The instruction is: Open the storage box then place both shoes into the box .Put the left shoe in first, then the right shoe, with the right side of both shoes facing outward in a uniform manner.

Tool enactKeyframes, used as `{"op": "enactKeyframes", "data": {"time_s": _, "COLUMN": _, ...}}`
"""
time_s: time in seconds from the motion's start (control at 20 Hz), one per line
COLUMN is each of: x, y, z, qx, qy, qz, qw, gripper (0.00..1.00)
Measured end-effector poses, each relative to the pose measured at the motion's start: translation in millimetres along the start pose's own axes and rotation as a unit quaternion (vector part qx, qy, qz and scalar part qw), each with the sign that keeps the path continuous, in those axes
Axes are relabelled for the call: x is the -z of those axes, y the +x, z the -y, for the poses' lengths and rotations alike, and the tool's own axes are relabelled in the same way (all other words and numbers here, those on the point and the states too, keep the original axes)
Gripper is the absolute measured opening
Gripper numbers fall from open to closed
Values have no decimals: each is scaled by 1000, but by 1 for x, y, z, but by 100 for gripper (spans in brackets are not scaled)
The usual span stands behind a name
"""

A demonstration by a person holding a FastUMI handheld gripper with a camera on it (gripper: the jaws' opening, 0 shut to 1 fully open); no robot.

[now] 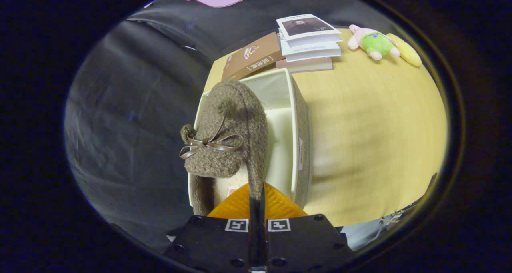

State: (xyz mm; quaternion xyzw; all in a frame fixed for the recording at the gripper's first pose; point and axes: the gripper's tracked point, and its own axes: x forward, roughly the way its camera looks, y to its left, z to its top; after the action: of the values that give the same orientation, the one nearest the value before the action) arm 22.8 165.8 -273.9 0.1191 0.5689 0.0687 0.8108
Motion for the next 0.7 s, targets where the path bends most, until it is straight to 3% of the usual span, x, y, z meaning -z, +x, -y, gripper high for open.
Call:
{"op": "enactKeyframes", "data": {"time_s": 0.15, "x": -3, "y": -5, "z": 3, "qx": 4, "qy": 1, "qz": 12, "qw": 1000, "gripper": 28}}
{"op": "enactKeyframes", "data": {"time_s": 0.35, "x": -10, "y": -22, "z": -19, "qx": -59, "qy": 1, "qz": 29, "qw": 998, "gripper": 60}}
{"op": "enactKeyframes", "data": {"time_s": 0.6, "x": -16, "y": -41, "z": -10, "qx": -72, "qy": -23, "qz": 55, "qw": 996, "gripper": 100}}
{"op": "enactKeyframes", "data": {"time_s": 0.7, "x": -20, "y": -52, "z": -1, "qx": -70, "qy": -29, "qz": 71, "qw": 995, "gripper": 100}}
